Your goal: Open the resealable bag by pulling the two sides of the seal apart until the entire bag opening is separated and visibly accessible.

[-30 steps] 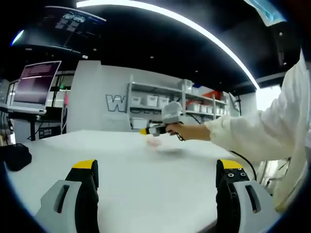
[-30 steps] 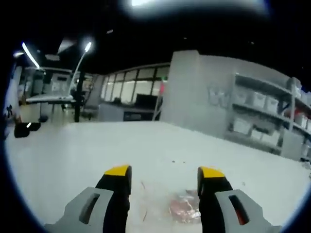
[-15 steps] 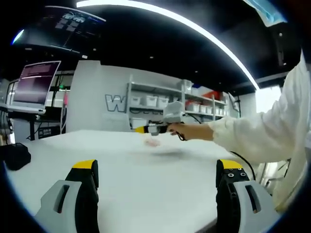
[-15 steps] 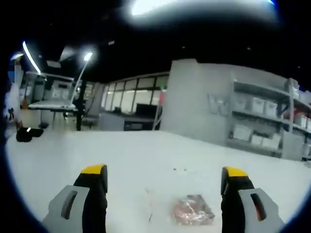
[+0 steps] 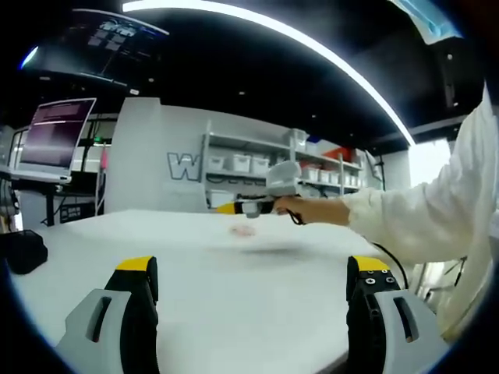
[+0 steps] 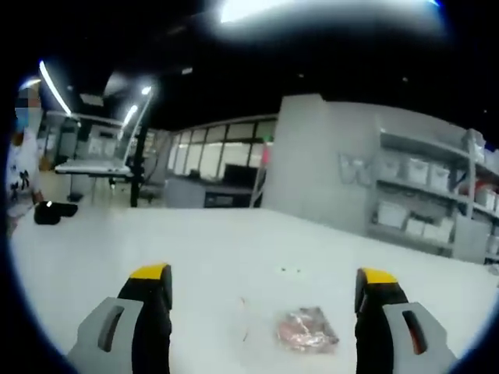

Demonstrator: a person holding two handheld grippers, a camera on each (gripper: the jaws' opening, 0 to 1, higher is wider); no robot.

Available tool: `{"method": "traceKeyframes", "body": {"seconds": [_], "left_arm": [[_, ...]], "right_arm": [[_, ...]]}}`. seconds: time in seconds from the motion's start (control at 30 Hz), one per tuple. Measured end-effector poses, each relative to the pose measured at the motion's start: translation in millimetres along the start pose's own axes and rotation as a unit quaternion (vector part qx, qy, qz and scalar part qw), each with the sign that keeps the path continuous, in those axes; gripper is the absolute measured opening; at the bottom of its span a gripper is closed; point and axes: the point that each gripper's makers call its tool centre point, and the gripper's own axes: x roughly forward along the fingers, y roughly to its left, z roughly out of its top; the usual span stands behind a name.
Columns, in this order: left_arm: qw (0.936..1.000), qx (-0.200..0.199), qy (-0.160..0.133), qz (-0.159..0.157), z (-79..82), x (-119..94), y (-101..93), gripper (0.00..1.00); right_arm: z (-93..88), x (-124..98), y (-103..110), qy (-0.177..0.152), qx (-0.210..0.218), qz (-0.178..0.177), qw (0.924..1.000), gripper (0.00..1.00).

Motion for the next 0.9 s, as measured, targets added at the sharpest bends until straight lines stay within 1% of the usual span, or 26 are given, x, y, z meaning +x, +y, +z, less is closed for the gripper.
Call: {"method": "traceKeyframes", "body": {"seconds": [0.17,0.23,0.3,0.67,0.8,0.9], "left_arm": [[1.0,-0.001,0.001,-0.004,-0.9,1.2,-3.1,0.99],[1.0,-0.001,0.001,-0.005,-1.3,1.3,-3.7,0.99],[1.0,-0.001,0.001,-0.005,-1.3,1.1,-3.7,0.99],[1.0,0.0,0.0,-0.004,-0.5,-0.5,-4.3,0.99],[1.0,0.0,-0.001,-0.004,-0.4,-0.8,-4.4,0.99],[1.0,0.0,-0.001,-0.004,-0.8,-1.2,-4.4,0.99]], "right_arm": [[2.4,-10.4,-2.1,-0.003,-0.013,0.0,0.9999,0.99],[0.8,-13.0,-4.2,0.003,-0.041,-0.005,0.9992,0.99],[0.2,-15.5,-2.6,0.004,-0.047,-0.004,0.9989,0.99],[5.3,-29.0,0.4,-0.002,-0.045,0.003,0.999,0.98],[9.7,-37.3,3.4,-0.011,-0.03,0.01,0.9994,0.97],[10.9,-44.1,5.5,-0.015,-0.03,0.012,0.9994,0.96]]}}
